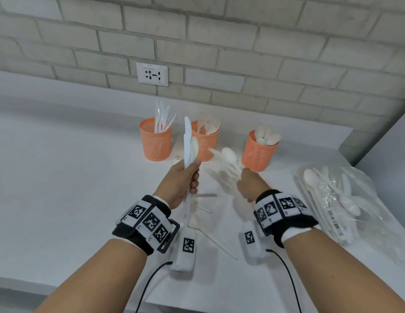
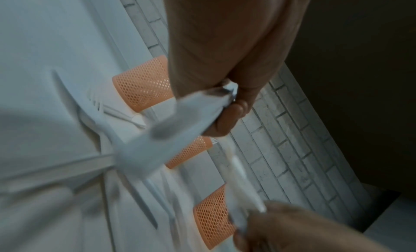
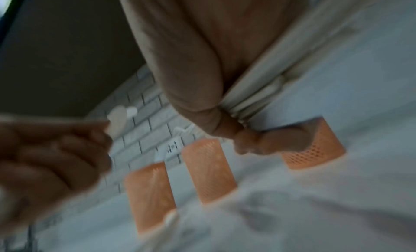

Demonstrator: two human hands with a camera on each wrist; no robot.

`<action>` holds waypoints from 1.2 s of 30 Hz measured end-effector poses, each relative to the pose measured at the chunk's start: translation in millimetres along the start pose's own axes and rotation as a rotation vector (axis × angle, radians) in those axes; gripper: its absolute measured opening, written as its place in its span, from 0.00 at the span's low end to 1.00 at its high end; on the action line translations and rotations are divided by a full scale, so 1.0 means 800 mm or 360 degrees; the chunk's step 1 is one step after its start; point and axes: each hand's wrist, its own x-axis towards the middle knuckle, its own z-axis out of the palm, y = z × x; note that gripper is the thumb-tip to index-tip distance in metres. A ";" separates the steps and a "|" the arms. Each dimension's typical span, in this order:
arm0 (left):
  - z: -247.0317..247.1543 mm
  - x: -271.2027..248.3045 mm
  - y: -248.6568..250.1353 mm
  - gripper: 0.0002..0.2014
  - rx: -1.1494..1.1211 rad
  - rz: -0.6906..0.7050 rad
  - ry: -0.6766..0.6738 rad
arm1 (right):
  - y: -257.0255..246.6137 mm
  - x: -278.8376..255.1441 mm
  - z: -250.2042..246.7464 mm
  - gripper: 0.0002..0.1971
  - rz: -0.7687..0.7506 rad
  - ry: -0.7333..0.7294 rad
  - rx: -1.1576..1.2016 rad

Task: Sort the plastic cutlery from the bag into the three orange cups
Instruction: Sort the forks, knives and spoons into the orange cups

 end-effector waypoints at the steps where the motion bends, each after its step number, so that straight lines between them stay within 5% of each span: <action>1: 0.001 0.002 -0.002 0.12 -0.0019 0.0014 0.0007 | -0.004 -0.004 -0.007 0.08 -0.0049 0.0004 0.0214; 6: 0.019 0.007 -0.005 0.08 -0.0197 0.0146 -0.0032 | -0.035 -0.038 -0.016 0.11 -0.0379 -0.0314 0.1442; 9: 0.031 0.008 0.003 0.10 -0.0157 0.0214 -0.0169 | -0.044 -0.039 -0.010 0.10 -0.0424 -0.0637 0.1797; 13: 0.037 0.014 0.006 0.20 -0.0020 0.0123 -0.0237 | -0.046 -0.030 -0.011 0.12 -0.0417 -0.0791 0.1728; 18: 0.042 0.027 0.010 0.09 -0.0070 0.0055 -0.0157 | -0.043 -0.014 -0.021 0.13 -0.0366 -0.0937 0.1572; 25: 0.052 0.056 0.026 0.09 -0.0268 0.0114 0.0115 | -0.040 0.000 -0.018 0.11 -0.0412 -0.0953 0.1330; 31: 0.062 0.074 0.019 0.10 -0.0439 0.0042 -0.0139 | -0.029 0.018 -0.018 0.10 -0.0380 -0.1063 0.1350; 36: 0.060 0.092 0.023 0.04 -0.0430 0.0050 -0.0087 | -0.013 0.030 -0.025 0.12 -0.0417 -0.1006 0.1218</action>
